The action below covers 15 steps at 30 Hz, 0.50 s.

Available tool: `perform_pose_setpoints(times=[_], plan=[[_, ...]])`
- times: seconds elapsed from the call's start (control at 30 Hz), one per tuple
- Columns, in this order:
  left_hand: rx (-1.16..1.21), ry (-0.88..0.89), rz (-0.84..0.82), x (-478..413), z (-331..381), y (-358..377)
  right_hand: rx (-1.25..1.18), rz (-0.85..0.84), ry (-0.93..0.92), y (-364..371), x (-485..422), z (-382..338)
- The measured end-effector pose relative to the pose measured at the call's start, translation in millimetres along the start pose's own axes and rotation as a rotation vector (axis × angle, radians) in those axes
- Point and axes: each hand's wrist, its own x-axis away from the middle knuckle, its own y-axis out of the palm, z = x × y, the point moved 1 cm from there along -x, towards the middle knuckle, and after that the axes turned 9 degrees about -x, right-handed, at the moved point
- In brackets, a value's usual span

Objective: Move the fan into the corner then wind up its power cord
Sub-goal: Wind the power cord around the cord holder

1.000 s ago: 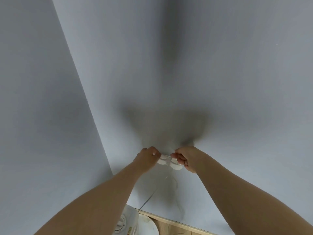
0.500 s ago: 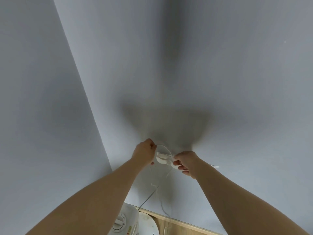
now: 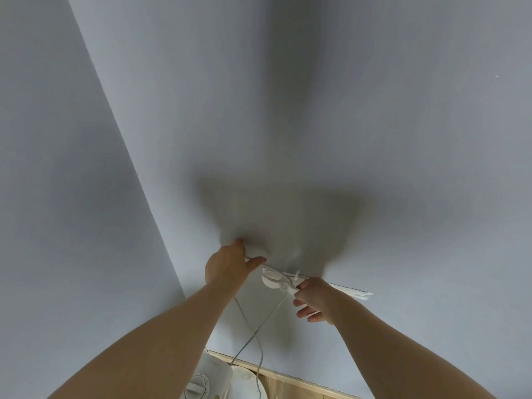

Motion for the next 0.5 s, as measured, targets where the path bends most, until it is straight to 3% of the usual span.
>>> perform_pose_setpoints(times=[0.5], plan=[[0.010, -0.157, -0.085, -4.4, -11.5, 23.1, -0.165, -0.053, 0.070, 0.2, -0.1, -0.9]])
